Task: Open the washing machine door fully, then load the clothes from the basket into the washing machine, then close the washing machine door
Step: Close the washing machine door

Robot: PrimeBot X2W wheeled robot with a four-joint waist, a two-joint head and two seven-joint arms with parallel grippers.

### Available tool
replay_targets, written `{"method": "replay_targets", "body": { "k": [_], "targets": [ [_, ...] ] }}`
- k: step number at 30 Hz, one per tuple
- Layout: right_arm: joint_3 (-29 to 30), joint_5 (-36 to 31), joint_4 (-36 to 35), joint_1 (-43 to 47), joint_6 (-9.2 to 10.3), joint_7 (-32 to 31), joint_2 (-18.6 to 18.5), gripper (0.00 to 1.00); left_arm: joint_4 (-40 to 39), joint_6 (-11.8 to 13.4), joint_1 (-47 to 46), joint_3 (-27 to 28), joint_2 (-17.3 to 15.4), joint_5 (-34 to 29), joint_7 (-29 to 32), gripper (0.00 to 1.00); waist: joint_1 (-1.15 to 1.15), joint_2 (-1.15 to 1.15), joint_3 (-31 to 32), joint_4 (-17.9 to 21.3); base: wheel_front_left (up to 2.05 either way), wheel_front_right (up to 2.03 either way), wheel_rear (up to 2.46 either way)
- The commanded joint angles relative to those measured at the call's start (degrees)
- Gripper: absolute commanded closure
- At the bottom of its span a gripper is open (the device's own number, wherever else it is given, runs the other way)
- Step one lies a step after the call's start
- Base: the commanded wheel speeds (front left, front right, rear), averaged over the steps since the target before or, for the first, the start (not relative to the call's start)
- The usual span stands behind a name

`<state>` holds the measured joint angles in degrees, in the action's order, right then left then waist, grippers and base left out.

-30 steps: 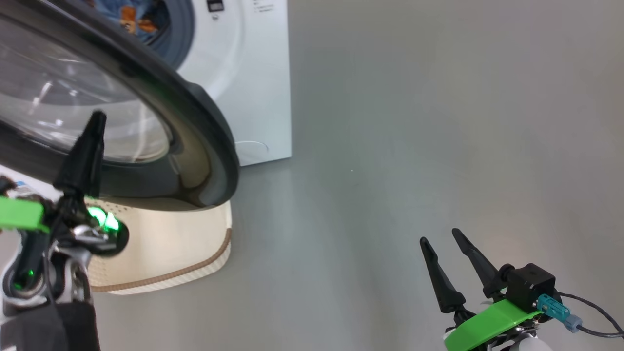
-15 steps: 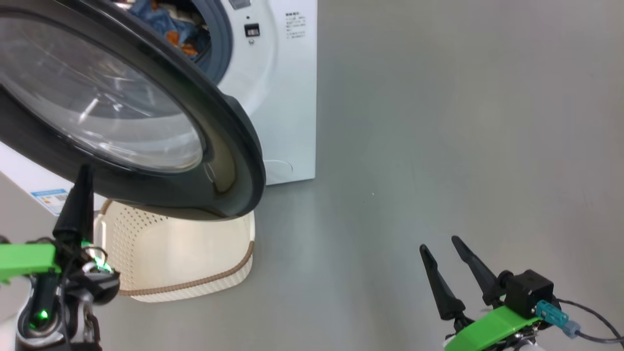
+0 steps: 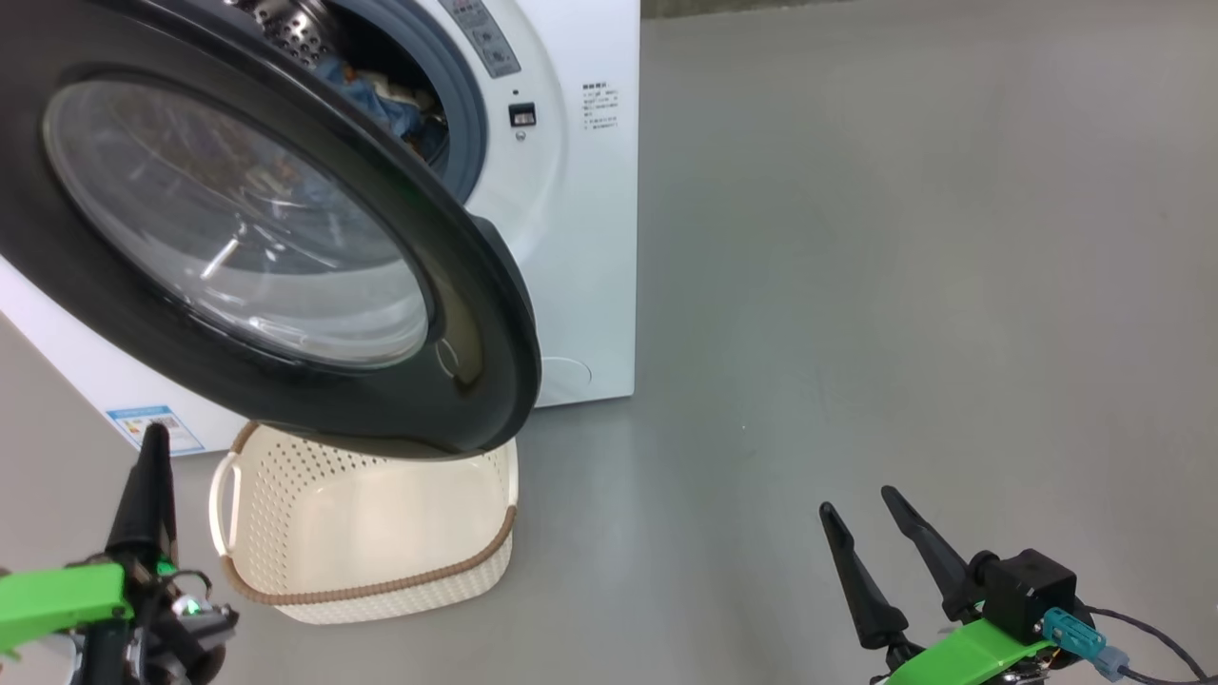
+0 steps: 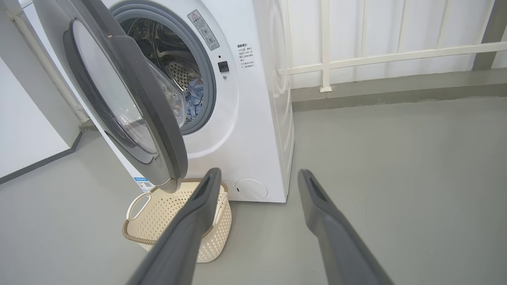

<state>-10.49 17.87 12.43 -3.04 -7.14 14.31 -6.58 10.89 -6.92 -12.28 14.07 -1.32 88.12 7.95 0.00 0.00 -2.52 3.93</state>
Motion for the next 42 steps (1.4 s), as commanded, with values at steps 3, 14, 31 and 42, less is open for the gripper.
{"method": "replay_targets", "body": {
  "k": [3, 14, 31, 42],
  "targets": [
    [-0.91, -0.28, -1.15, 0.22, -0.35, 0.69, 0.46, 0.0, -3.03, -0.57, 1.78, 1.23, -1.56, -1.44, -2.15, 0.71, 0.0, 0.0, 1.51, -0.26, 0.0, 0.0, 0.0],
    [-0.64, -0.31, -1.46, 0.6, -0.35, 0.69, 0.5, 0.0, -7.29, -0.57, 5.43, -2.06, -4.67, -9.54, -9.68, 0.0, 0.0, 0.0, 2.19, -0.6, 0.0, 0.0, 0.0],
    [0.01, -0.99, -2.06, 1.12, -0.35, 0.69, 0.26, 0.0, -5.13, -0.57, 9.33, -8.76, -12.44, -49.44, -22.92, 0.0, 0.0, 0.0, 2.85, -0.79, 0.0, 0.0, 0.0],
    [0.04, -1.37, -2.38, 1.5, -0.35, 0.69, 0.29, 0.0, -8.19, -0.57, 14.43, -5.76, -8.52, -69.73, -22.94, 0.0, 0.0, 0.0, 3.53, -0.65, 0.0, 0.0, 0.0]
  ]
}}
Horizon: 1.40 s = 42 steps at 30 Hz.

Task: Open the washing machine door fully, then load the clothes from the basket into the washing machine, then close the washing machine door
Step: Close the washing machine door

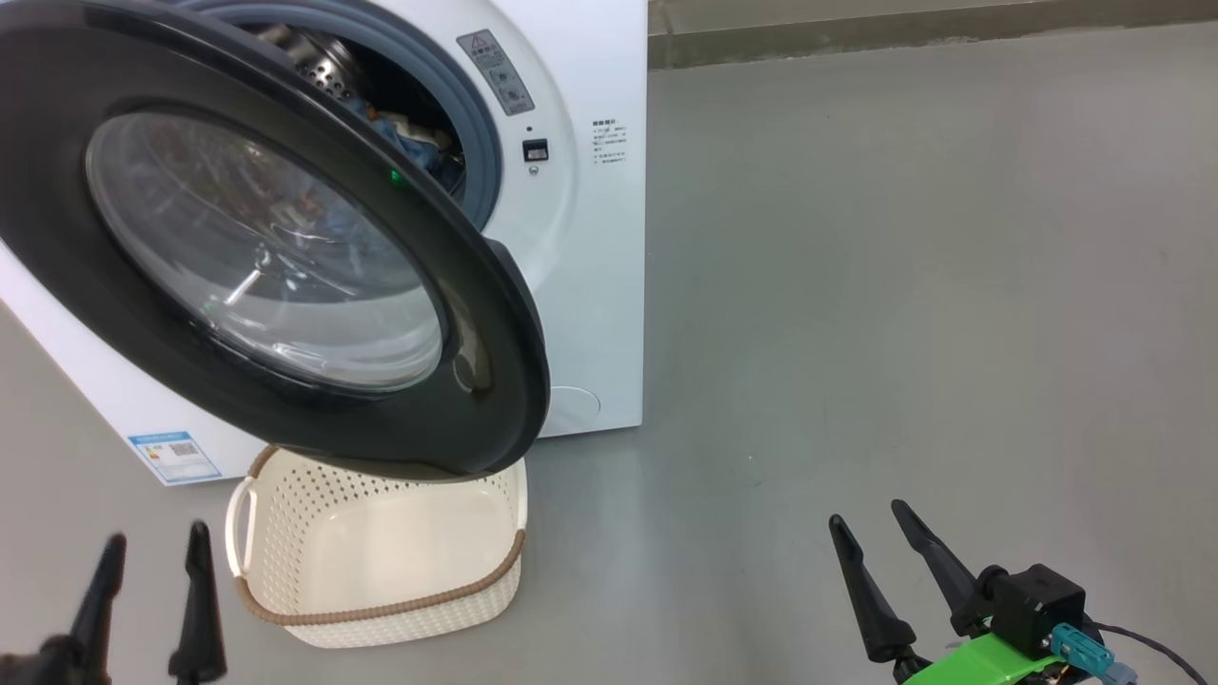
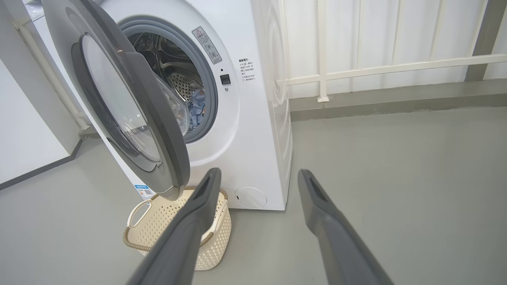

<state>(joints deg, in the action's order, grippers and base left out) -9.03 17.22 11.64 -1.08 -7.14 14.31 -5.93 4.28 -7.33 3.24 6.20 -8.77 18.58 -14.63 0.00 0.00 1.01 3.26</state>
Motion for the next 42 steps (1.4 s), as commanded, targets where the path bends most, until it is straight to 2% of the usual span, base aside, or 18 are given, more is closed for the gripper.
{"method": "replay_targets", "body": {
  "k": [1, 12, 42],
  "targets": [
    [-1.46, -0.77, -1.59, -0.5, -0.35, 0.69, -0.35, 0.0, -1.64, -0.15, -0.47, 1.96, -1.11, -1.42, -0.36, 0.0, 0.0, 0.0, 0.0, 0.07, 0.0, 0.0, 0.0],
    [-0.85, -1.62, -2.63, -0.53, -0.35, 0.69, -0.51, 0.0, -1.18, -0.15, 3.58, 1.97, 1.5, -7.05, -0.37, 0.0, 0.0, 0.0, -0.17, 0.4, 0.0, 0.0, 0.0],
    [-0.29, -2.35, -2.99, -0.76, -0.35, 0.69, -0.33, 0.0, -2.26, -0.15, 7.14, 2.11, 3.57, -7.83, -0.37, 0.0, 0.0, 0.0, -0.92, 0.6, 0.0, 0.0, 0.0]
  ]
}}
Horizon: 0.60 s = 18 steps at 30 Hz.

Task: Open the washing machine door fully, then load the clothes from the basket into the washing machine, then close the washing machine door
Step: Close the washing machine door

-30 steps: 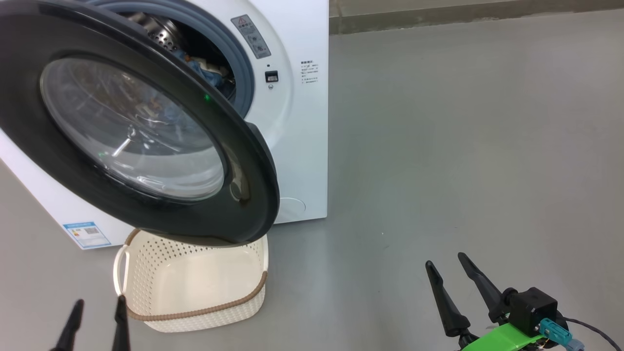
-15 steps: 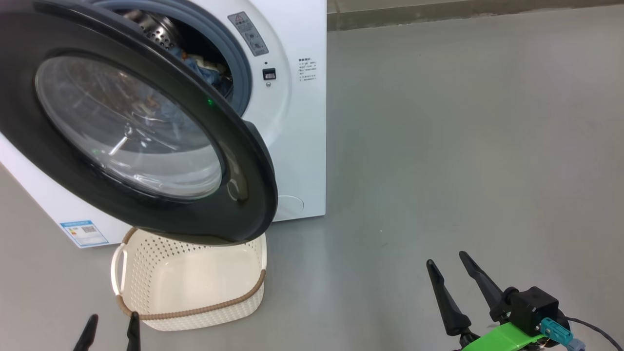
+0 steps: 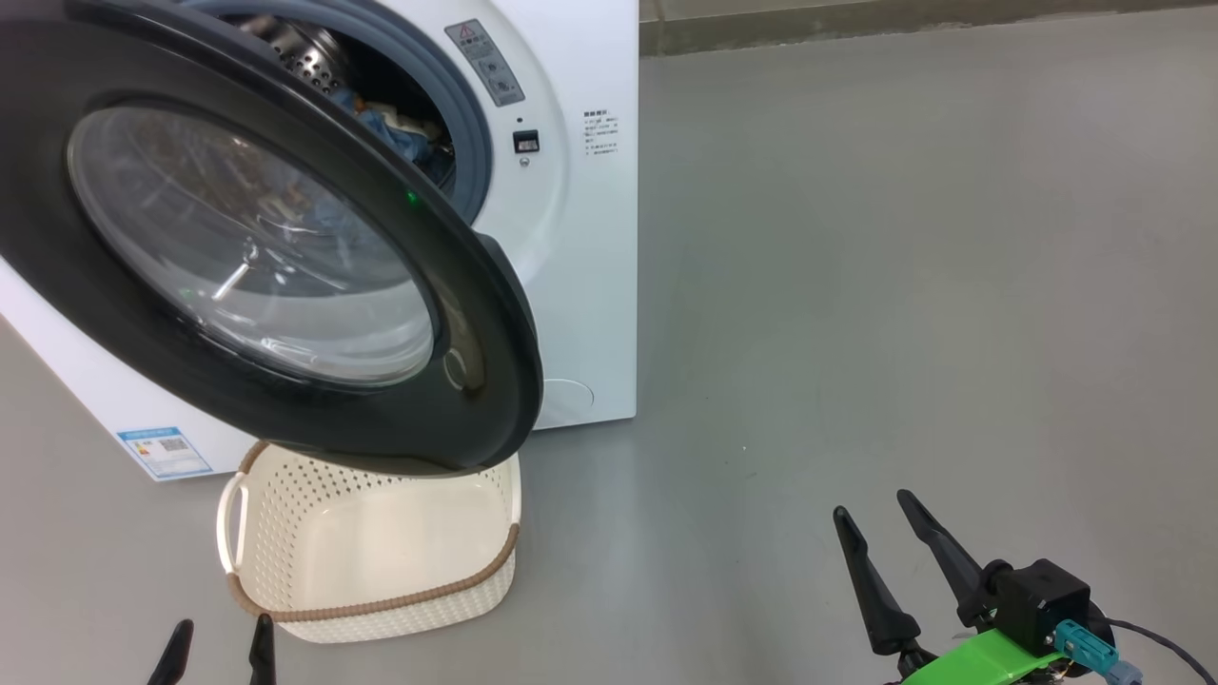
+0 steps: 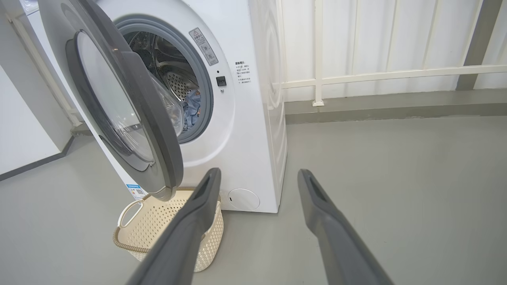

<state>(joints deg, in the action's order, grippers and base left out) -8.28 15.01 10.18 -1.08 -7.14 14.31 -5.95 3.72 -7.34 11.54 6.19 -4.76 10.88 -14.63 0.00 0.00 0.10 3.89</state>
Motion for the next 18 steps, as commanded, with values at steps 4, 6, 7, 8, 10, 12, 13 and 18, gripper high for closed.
{"method": "replay_targets", "body": {
  "k": [4, 6, 7, 8, 10, 12, 13, 18],
  "targets": [
    [-0.95, -0.12, -1.49, -0.74, -0.35, 0.69, -0.28, 0.0, -2.03, -0.14, -0.92, 2.2, -0.31, -0.28, -0.37, 0.0, 0.0, 0.0, -0.01, -0.16, 0.0, 0.0, 0.0],
    [-0.91, -0.12, -1.51, -0.74, -0.35, 0.69, -0.27, 0.0, -2.18, -0.14, -0.86, 2.26, -0.21, -0.38, -0.37, 0.0, 0.0, 0.0, -0.02, -0.22, 0.0, 0.0, 0.0],
    [-0.9, -0.12, -1.52, -0.75, -0.35, 0.69, -0.26, 0.0, -2.21, -0.14, -0.87, 2.32, -0.21, -0.35, -0.37, 0.0, 0.0, 0.0, -0.04, -0.25, 0.0, 0.0, 0.0],
    [-0.91, -0.12, -1.53, -0.76, -0.35, 0.69, -0.26, 0.0, -2.22, -0.14, -0.9, 2.39, -0.22, -0.31, -0.37, 0.0, 0.0, 0.0, -0.05, -0.27, 0.0, 0.0, 0.0],
    [-0.9, -0.12, -1.52, -0.79, -0.35, 0.69, -0.24, 0.0, -2.42, -0.14, -1.04, 2.56, -0.2, -0.33, -0.37, 0.0, 0.0, 0.0, -0.08, -0.33, 0.0, 0.0, 0.0],
    [-0.92, -0.1, -1.47, -0.8, -0.35, 0.69, -0.23, 0.0, -2.57, -0.14, -1.11, 2.66, -0.12, -0.36, -0.37, 0.0, 0.0, 0.0, -0.08, -0.37, 0.0, 0.0, 0.0],
    [-0.96, -0.08, -1.44, -0.8, -0.35, 0.69, -0.22, 0.0, -2.62, -0.14, -1.13, 2.72, -0.08, -0.4, -0.37, 0.0, 0.0, 0.0, -0.08, -0.38, 0.0, 0.0, 0.0],
    [-1.03, -0.03, -1.3, -0.85, -0.35, 0.69, -0.21, 0.0, -2.62, -0.14, -1.21, 2.96, 0.12, -0.44, -0.37, 0.0, 0.0, 0.0, -0.08, -0.38, 0.0, 0.0, 0.0]
  ]
}}
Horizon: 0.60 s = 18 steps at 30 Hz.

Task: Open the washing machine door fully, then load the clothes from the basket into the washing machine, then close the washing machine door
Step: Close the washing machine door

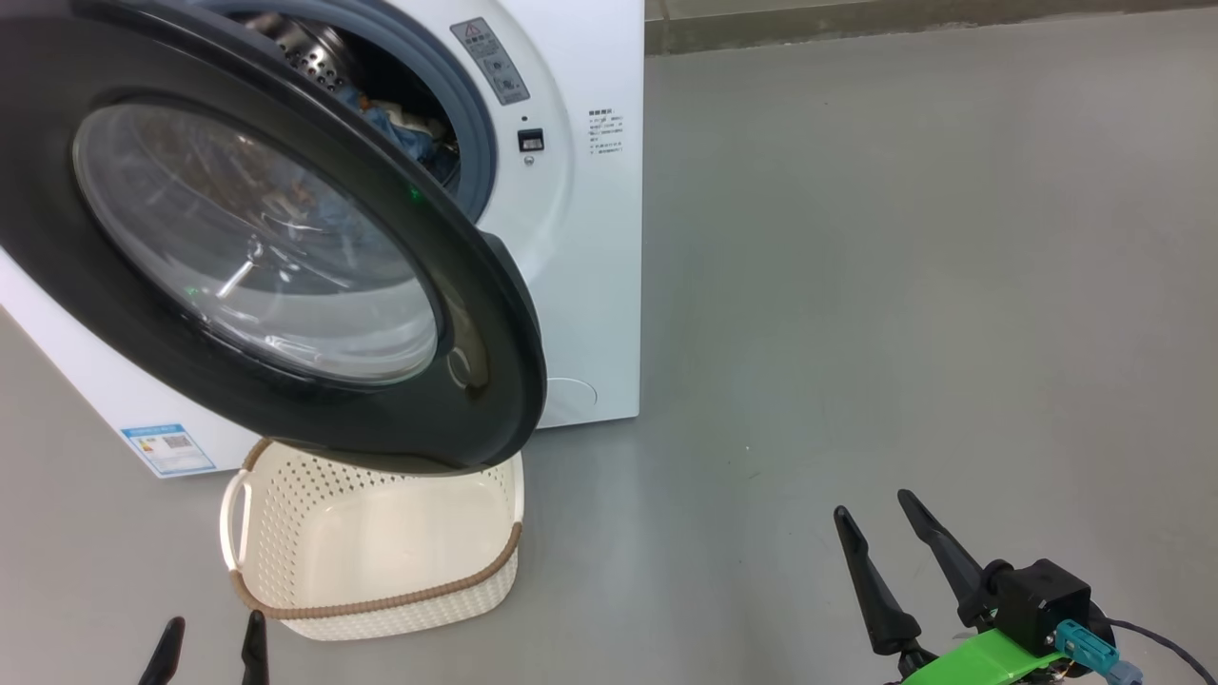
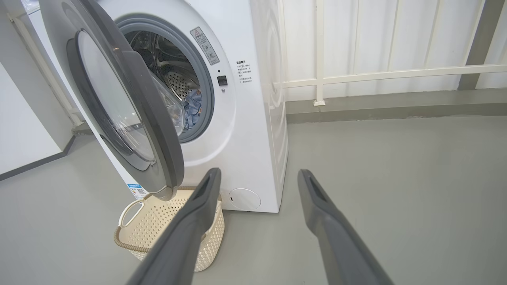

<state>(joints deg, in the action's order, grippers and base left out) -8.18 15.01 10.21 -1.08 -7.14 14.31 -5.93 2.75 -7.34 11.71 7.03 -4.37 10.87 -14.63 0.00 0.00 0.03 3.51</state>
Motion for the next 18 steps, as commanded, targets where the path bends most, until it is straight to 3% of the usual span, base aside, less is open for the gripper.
{"method": "replay_targets", "body": {
  "k": [1, 18],
  "targets": [
    [-1.13, -0.04, -1.31, -0.86, -0.35, 0.69, -0.23, 0.0, -1.61, -0.14, -1.41, 2.21, -0.24, -0.44, -0.37, 0.0, 0.0, 0.0, -0.02, 0.0, 0.0, 0.0, 0.0],
    [-1.04, -0.06, -1.4, -0.81, -0.35, 0.69, -0.22, 0.0, -0.98, -0.14, -1.74, 2.94, 0.41, -0.17, -0.37, 0.0, 0.0, 0.0, 0.25, -0.77, 0.0, 0.0, 0.0]
  ]
}}
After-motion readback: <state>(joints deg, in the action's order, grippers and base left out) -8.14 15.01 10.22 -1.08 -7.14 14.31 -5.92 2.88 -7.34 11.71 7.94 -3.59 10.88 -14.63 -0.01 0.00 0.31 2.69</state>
